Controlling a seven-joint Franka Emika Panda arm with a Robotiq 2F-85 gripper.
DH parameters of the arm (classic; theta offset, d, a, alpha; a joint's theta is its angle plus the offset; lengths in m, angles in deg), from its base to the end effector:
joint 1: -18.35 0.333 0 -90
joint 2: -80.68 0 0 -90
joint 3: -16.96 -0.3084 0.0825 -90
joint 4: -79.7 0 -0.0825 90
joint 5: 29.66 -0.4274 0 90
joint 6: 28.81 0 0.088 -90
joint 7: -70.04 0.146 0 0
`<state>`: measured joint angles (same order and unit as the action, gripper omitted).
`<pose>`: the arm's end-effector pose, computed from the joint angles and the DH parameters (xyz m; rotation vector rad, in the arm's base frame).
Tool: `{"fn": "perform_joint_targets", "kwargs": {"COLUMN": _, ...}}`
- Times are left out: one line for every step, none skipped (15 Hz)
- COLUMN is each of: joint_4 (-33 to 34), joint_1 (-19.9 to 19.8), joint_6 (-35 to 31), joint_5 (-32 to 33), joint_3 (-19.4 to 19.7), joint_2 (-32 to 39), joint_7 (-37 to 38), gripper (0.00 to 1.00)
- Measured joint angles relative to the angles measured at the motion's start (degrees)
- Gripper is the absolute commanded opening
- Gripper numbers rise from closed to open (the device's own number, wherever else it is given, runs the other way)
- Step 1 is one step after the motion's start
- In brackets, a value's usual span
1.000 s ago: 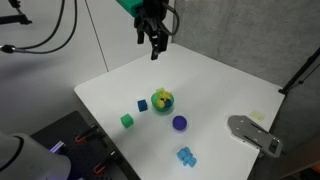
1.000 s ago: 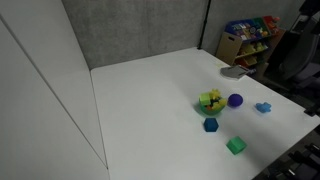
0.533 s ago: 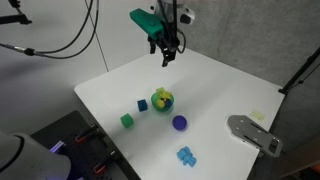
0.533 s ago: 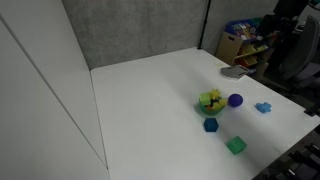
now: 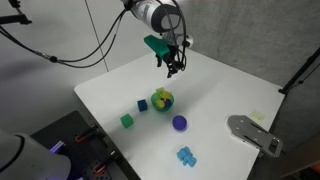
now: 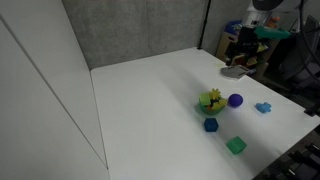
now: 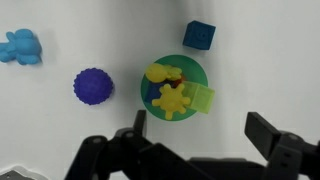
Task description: Put one yellow toy from the green bowl on the table
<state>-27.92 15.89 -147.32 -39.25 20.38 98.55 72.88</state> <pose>0.6375 -0.0506 0.2657 -2.9883 0.3593 0.1765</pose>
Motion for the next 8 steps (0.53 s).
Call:
{"fn": "perform_joint_targets", "kwargs": {"joint_4": 0.91, "joint_1": 0.23, "joint_6": -0.95, "joint_5": 0.01, "joint_3": -0.18, "joint_2": 1.99, "joint_7": 0.63, "gripper": 1.00}}
{"fn": "perform_joint_targets", "kwargs": {"joint_4": 1.86, "joint_1": 0.52, "joint_6": -1.89, "joint_5": 0.05, "joint_3": -0.28, "joint_2": 4.07, "joint_7": 1.44, "gripper": 1.00}}
{"fn": "perform_joint_targets", "kwargs": {"joint_4": 2.81, "joint_1": 0.80, "joint_6": -2.53, "joint_5": 0.07, "joint_3": -0.29, "joint_2": 5.91, "joint_7": 2.16, "gripper": 1.00}}
{"fn": "perform_joint_targets", "kwargs": {"joint_4": 3.79, "joint_1": 0.99, "joint_6": -3.08, "joint_5": 0.07, "joint_3": -0.29, "joint_2": 7.74, "joint_7": 2.78, "gripper": 1.00}}
{"fn": "perform_joint_targets", "kwargs": {"joint_4": 4.77, "joint_1": 1.11, "joint_6": -3.37, "joint_5": 0.07, "joint_3": -0.29, "joint_2": 9.47, "joint_7": 3.34, "gripper": 1.00}}
{"fn": "perform_joint_targets", "kwargs": {"joint_4": 5.82, "joint_1": 1.19, "joint_6": -3.70, "joint_5": 0.07, "joint_3": -0.29, "joint_2": 11.20, "joint_7": 3.97, "gripper": 1.00}}
{"fn": "perform_joint_targets", "kwargs": {"joint_4": 6.73, "joint_1": 1.21, "joint_6": -4.07, "joint_5": 0.07, "joint_3": -0.29, "joint_2": 12.72, "joint_7": 4.48, "gripper": 1.00}}
{"fn": "perform_joint_targets", "kwargs": {"joint_4": 7.59, "joint_1": 1.21, "joint_6": -4.30, "joint_5": 0.07, "joint_3": -0.28, "joint_2": 14.12, "joint_7": 4.94, "gripper": 1.00}}
